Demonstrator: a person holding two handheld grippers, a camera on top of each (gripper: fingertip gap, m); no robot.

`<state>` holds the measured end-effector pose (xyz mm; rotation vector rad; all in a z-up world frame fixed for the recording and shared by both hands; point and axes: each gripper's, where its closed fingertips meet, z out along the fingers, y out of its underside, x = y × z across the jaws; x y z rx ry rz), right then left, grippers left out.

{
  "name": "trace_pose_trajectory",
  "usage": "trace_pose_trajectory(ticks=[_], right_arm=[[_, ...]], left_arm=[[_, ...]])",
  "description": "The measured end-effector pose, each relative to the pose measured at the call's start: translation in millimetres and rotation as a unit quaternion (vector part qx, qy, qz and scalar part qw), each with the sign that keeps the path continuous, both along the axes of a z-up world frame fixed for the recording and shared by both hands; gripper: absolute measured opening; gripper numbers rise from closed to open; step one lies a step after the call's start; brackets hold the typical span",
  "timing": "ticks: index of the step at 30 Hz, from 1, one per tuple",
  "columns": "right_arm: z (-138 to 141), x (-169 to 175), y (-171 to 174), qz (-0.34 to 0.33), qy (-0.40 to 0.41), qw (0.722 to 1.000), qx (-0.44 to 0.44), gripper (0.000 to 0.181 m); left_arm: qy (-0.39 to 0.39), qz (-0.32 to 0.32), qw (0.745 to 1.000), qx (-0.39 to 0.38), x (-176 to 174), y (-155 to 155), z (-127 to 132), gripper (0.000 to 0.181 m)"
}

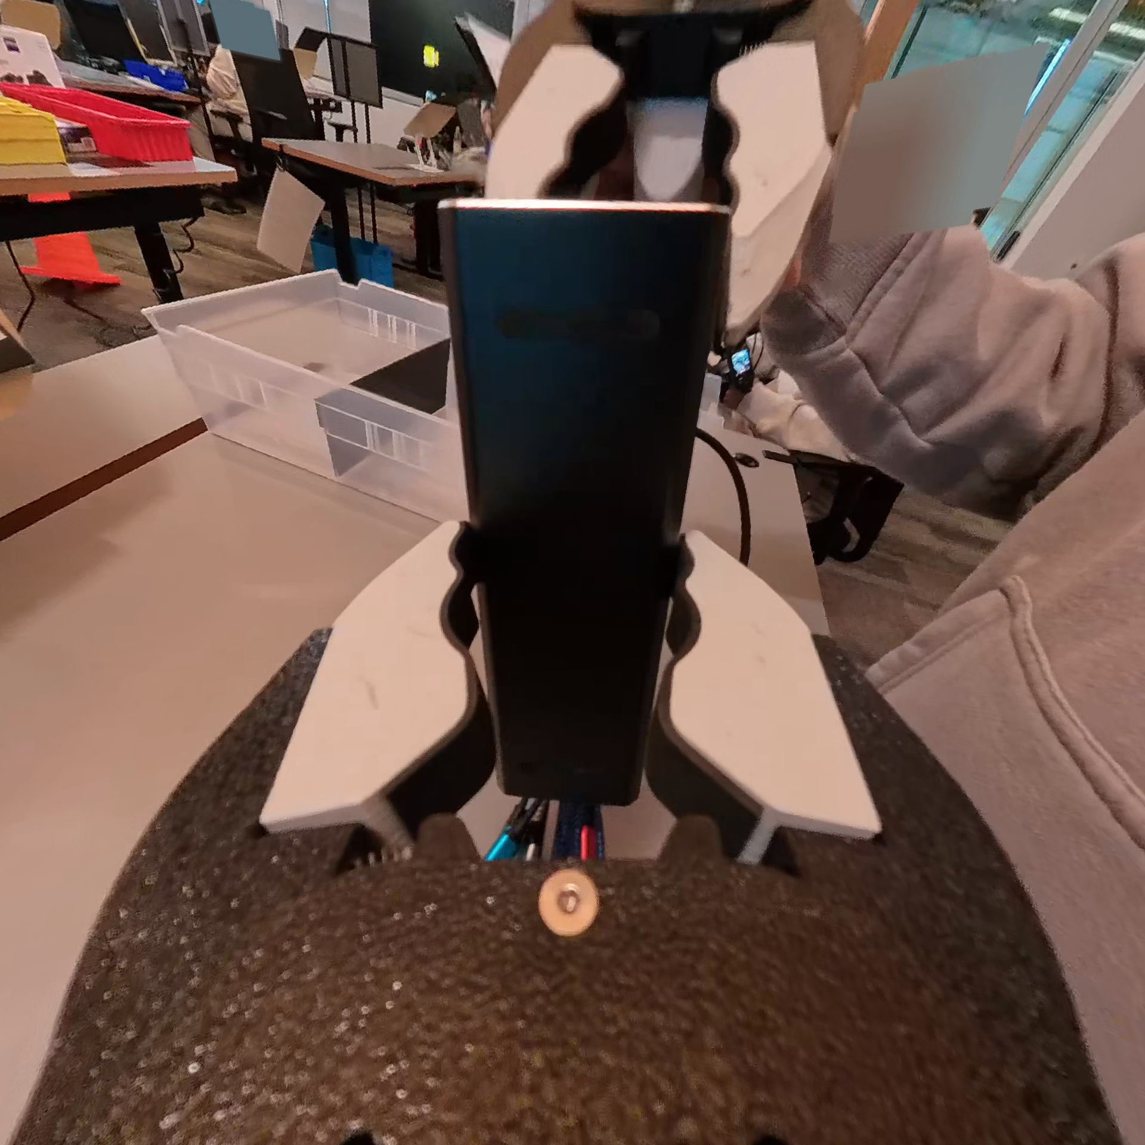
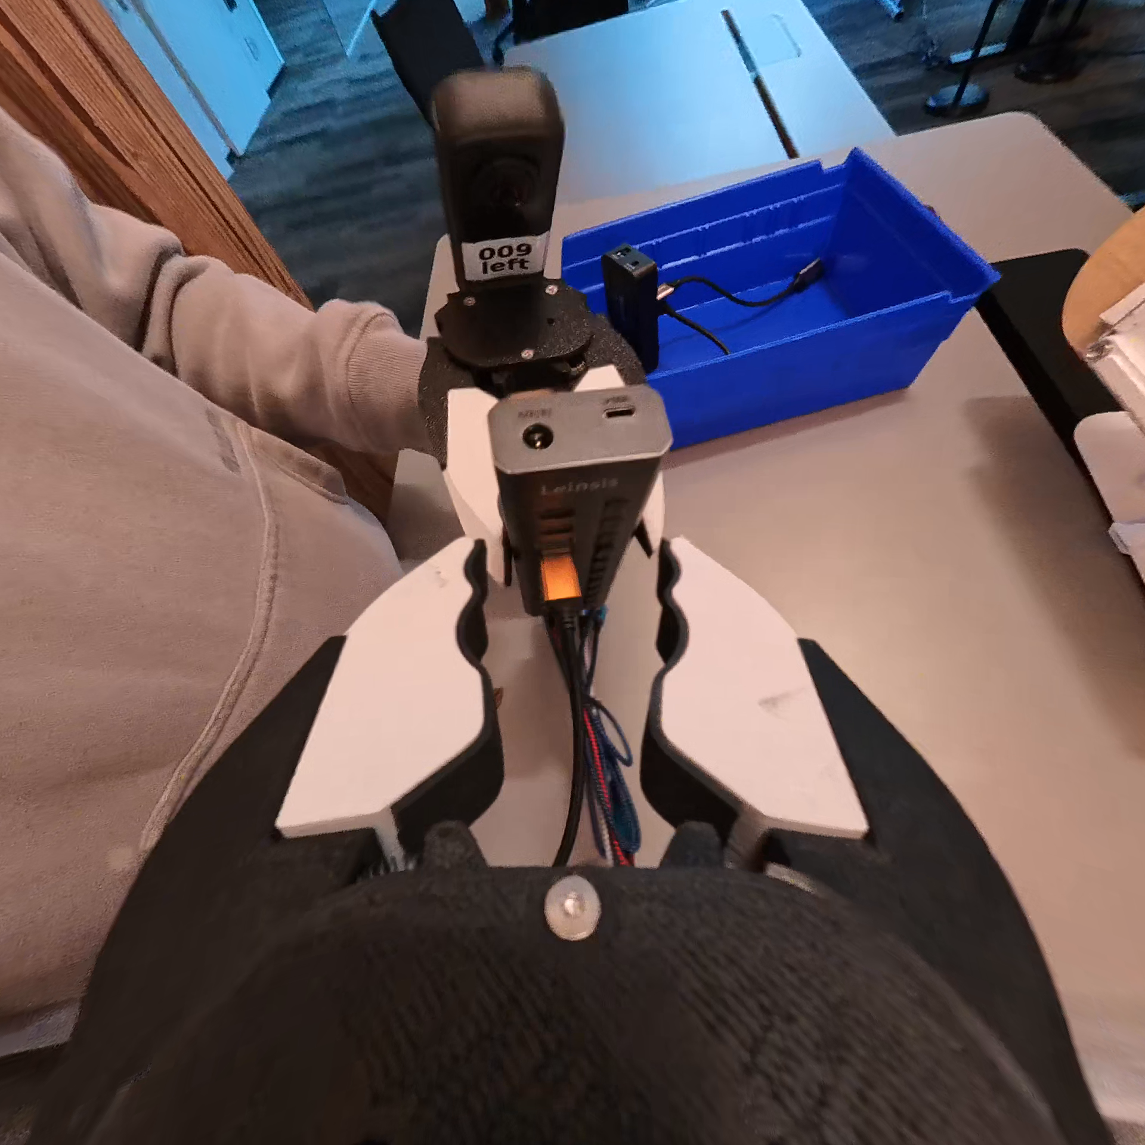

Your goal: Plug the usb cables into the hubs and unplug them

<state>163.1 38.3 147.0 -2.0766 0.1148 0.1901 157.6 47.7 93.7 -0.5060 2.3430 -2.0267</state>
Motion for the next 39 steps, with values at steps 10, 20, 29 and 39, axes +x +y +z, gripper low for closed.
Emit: trace_pose_trajectory(ticks=[10, 20, 29, 39], right_arm=[[-16, -10, 39, 0.012, -0.037, 0.999, 0.025, 0.06], [2, -10, 48, -0.013, -0.029, 0.997, 0.065, 0.06], [-4, -14, 46, -0.005, -0.039, 0.999, 0.038, 0.06], [-18, -11, 13, 0.001, -0.076, 0.997, -0.018, 0.058]], left_arm=[[-0.018, -0.032, 0.998, 0.042, -9, -8, -5, 0.059], [-0.007, -0.051, 0.999, 0.015, -8, -21, 13, 0.07], [-0.017, -0.077, 0.996, 0.039, -12, -31, 3, 0.072], [-0.031, -0.054, 0.998, 0.01, -8, -14, 9, 0.071]])
